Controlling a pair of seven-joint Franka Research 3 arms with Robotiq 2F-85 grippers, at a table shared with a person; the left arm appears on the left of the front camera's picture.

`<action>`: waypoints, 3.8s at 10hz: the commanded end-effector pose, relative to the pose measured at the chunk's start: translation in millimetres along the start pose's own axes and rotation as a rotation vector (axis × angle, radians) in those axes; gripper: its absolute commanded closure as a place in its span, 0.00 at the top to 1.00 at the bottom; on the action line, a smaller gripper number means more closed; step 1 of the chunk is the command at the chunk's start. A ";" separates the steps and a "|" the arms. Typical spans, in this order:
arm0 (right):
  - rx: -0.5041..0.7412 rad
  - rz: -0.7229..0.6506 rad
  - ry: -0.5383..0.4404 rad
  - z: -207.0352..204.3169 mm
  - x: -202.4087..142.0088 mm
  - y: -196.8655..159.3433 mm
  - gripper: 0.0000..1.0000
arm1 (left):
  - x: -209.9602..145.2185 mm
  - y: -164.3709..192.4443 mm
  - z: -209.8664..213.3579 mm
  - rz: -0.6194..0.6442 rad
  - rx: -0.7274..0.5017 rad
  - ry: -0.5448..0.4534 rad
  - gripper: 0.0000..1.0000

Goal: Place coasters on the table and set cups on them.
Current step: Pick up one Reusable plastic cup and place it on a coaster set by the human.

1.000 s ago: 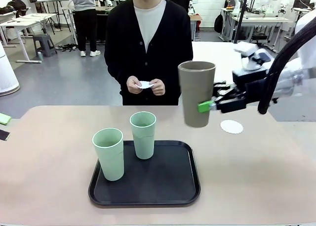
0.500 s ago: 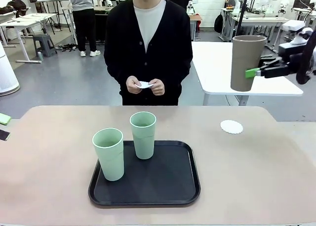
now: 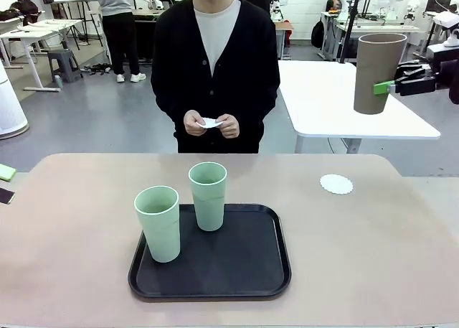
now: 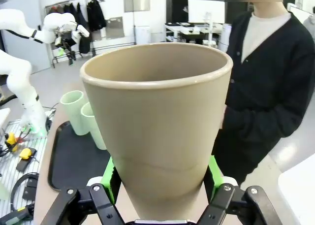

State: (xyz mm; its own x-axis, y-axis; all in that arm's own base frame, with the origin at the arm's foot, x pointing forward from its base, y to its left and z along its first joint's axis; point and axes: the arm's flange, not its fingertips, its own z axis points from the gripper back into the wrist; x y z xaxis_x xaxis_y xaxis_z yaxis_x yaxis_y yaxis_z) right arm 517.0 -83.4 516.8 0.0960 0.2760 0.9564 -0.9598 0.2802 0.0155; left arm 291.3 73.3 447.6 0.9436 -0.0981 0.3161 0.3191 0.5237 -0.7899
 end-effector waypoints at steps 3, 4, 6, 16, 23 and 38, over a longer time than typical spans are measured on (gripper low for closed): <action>-0.002 0.002 0.002 -0.2 0.8 0.5 0.82 | 1.9 -1.4 -1.0 -0.007 -0.012 -0.007 1.00; 0.082 0.094 -0.063 -4.8 -11.8 11.2 0.82 | 1.9 -1.4 -1.0 -0.007 -0.012 -0.007 1.00; 0.116 0.160 -0.111 -6.3 -45.0 1.8 0.82 | 1.9 -1.4 -1.0 -0.007 -0.012 -0.007 1.00; 0.037 -0.051 -0.115 -24.5 -178.2 -70.7 0.82 | 1.9 -1.4 -1.0 -0.007 -0.012 -0.007 1.00; 0.112 -0.058 -0.049 -58.7 -220.9 -72.4 0.82 | 1.9 -1.4 -1.0 -0.007 -0.012 -0.007 1.00; 0.137 -0.015 -0.125 -80.8 -244.0 -78.3 0.82 | 1.9 -1.4 -1.0 -0.007 -0.012 -0.007 1.00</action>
State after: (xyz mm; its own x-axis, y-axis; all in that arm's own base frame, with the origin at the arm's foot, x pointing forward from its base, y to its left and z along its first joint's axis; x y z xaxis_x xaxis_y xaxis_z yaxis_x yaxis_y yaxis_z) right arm 579.8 -94.6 259.6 0.1105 0.1739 0.9785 -0.9839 0.1582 0.0830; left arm 291.3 73.3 447.6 0.9436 -0.0982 0.3161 0.3191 0.5237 -0.7899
